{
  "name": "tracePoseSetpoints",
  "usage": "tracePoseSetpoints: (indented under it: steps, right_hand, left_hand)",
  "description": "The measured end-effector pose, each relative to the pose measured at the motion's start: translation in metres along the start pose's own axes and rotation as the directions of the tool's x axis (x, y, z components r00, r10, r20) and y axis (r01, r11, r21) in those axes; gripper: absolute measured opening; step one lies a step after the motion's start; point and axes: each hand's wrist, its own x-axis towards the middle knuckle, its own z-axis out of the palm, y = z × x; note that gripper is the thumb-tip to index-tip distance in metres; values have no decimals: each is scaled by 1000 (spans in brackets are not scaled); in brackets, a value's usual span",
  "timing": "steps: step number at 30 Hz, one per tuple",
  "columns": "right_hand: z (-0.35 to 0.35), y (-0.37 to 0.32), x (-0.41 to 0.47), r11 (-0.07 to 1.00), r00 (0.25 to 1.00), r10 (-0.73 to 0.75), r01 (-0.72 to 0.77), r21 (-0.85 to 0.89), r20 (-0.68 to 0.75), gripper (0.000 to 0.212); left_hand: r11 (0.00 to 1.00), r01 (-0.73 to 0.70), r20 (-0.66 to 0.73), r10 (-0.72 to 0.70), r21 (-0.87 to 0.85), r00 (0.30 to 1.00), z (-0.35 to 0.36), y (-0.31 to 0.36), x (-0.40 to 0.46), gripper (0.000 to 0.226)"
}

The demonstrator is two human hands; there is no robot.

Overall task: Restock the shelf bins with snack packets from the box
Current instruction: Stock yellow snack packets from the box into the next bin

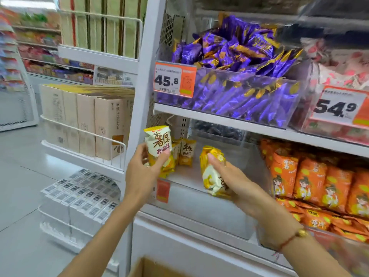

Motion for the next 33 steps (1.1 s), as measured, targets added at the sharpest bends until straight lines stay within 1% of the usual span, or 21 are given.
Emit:
tracePoseSetpoints:
  steps: [2, 3, 4, 5, 6, 7, 8, 10, 11, 12, 13, 15, 16, 18, 21, 23, 24, 26, 28, 30, 33]
  right_hand:
    - [-10, -11, 20, 982, 982, 131, -147, 119, 134, 28]
    - [-16, -15, 29, 966, 968, 167, -199, 164, 188, 23]
    - [-20, -18, 37, 954, 953, 190, -235, 185, 235, 20]
    - [-23, -19, 47, 955, 945, 203, -249, 162, 258, 20]
    - [-25, -18, 57, 965, 942, 219, -248, 87, 256, 22]
    - [-28, -15, 69, 972, 950, 234, -232, -30, 208, 27]
    - [-29, -12, 81, 961, 963, 238, -215, -171, 124, 35]
    - [-33, -3, 110, 883, 985, 166, -168, -439, -44, 62]
    - [-33, 0, 123, 841, 989, 123, -147, -521, -80, 76]
    - [-31, 3, 136, 807, 992, 89, -125, -578, -91, 84]
    - [-29, 5, 149, 775, 995, 54, -93, -625, -81, 83]
    - [-19, 4, 168, 687, 998, -26, -26, -726, -60, 66]
    - [-13, 3, 177, 656, 996, -71, 4, -755, -56, 64]
    - [-4, 4, 192, 656, 988, -125, 12, -754, -93, 67]
    - [0, 22, 210, 687, 980, -135, -14, -726, -146, 71]
    - [-1, 36, 214, 757, 973, -159, 11, -653, -168, 72]
    - [-1, 42, 214, 796, 966, -178, 31, -604, -185, 72]
    - [-1, 50, 212, 872, 951, -200, 63, -485, -236, 76]
    - [0, 54, 211, 926, 928, -188, 59, -372, -321, 78]
    - [1, 58, 210, 916, 918, -202, 53, -398, -342, 71]
    - [2, 63, 209, 890, 926, -181, 11, -457, -330, 59]
  left_hand:
    - [987, -27, 3, 27, 158, 1000, -6, -13, 12, 47]
    - [972, -34, 3, 34, 232, 999, -9, -20, 16, 50]
    - [953, -53, 2, 55, 300, 999, -10, -26, 19, 52]
    - [928, -81, -1, 87, 363, 996, -10, -32, 20, 52]
    - [903, -118, -3, 131, 413, 991, -9, -37, 21, 54]
    - [882, -157, -4, 177, 444, 984, -6, -40, 20, 57]
    - [869, -193, -7, 220, 456, 975, -3, -42, 20, 61]
    - [857, -247, -26, 290, 452, 957, 2, -44, 20, 63]
    - [857, -257, -39, 306, 446, 951, 3, -46, 20, 64]
    - [861, -254, -54, 307, 440, 950, 4, -46, 21, 65]
    - [868, -238, -67, 295, 435, 953, 4, -47, 22, 66]
    - [885, -199, -78, 254, 421, 964, 3, -48, 23, 68]
    - [894, -180, -76, 230, 410, 970, 2, -50, 23, 68]
    - [917, -155, -69, 193, 368, 979, 0, -52, 23, 63]
    - [973, -96, -99, 118, 208, 988, -3, -51, 23, 54]
    - [993, -43, -121, 56, 106, 991, -4, -46, 24, 53]
    - [996, -28, -122, 38, 85, 992, -5, -44, 26, 53]
    - [997, -7, -117, 17, 82, 993, -5, -40, 28, 50]
    - [995, 1, -126, 11, 98, 992, -4, -38, 30, 43]
    - [993, 15, -139, 1, 114, 990, -3, -37, 30, 41]
    - [993, 25, -141, -9, 112, 990, -2, -36, 30, 50]
